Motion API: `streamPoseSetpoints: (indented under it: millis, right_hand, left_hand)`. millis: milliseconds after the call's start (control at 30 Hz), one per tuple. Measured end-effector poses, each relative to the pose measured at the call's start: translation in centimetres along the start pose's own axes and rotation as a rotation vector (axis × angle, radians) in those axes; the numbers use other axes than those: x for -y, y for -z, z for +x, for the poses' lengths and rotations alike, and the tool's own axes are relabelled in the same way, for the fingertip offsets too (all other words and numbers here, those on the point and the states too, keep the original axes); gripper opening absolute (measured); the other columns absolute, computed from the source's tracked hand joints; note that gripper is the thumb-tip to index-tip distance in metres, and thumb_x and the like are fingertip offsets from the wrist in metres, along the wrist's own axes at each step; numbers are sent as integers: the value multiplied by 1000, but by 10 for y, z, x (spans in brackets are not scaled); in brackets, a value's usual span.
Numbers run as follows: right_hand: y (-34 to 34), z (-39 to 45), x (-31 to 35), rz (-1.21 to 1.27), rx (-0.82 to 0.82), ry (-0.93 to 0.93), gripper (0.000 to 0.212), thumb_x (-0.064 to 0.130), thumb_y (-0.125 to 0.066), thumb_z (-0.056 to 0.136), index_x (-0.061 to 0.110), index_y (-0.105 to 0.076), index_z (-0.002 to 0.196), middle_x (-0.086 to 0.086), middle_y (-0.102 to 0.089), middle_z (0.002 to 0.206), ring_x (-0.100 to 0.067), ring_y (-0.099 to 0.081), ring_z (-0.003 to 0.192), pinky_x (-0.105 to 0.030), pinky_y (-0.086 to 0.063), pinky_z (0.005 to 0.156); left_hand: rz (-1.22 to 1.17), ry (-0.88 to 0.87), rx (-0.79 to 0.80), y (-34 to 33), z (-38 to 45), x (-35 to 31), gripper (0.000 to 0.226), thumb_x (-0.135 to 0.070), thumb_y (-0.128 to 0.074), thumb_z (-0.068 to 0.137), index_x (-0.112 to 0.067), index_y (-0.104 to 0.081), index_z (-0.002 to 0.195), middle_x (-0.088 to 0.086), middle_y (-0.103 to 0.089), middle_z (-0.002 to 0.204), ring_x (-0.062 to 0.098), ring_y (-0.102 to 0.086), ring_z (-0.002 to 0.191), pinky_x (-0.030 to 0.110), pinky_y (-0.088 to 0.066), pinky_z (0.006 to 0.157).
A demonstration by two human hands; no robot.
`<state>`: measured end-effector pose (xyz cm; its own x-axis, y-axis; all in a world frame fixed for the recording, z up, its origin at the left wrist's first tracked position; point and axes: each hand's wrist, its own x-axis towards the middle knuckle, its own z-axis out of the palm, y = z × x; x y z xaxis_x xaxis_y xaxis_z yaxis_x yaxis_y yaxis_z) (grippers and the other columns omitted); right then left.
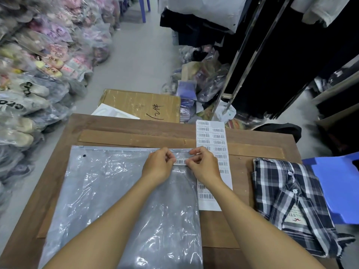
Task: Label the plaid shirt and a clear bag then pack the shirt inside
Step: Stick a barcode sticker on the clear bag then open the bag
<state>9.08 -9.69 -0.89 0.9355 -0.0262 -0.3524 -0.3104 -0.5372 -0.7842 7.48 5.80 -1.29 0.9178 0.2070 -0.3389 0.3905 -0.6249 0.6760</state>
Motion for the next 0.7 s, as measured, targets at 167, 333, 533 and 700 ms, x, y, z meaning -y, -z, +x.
streamPoseSetpoints:
  millis: [167,333,533,700]
  right_hand:
    - [-2,-3,-5,-23,-11,37,21,8,-72,83,18,-64,99,3,-69,79,-12,-65,74,-21,-50,71]
    - [-4,-4,-7,-40,-28,60,20,8,-71,84,16,-65,101,-1,-72,83,-16,-67,77,-27,-54,75]
    - [-7,-4,-6,-98,-36,85,18,9,-68,85,17,-63,101,1,-70,84,-16,-66,78,-31,-55,77]
    - [-12,-7,-6,-195,-56,145,19,10,-63,85,15,-63,103,0,-67,87,-20,-63,81,-39,-54,78]
  left_hand:
    - [65,-27,-21,-2,-1,-1,13,-25,-64,87,-28,-60,75,-11,-65,73,20,-65,82,40,-56,76]
    - [109,-48,-41,-4,-2,-1,6,-25,-61,87,-24,-66,83,-10,-65,76,20,-64,86,37,-55,74]
    - [132,-68,-76,-4,-3,-1,8,-25,-60,86,-22,-67,84,-7,-69,79,20,-64,84,35,-55,71]
    - [139,-99,-114,-10,-5,2,5,-21,-61,87,-20,-64,84,-4,-64,82,24,-62,87,39,-54,71]
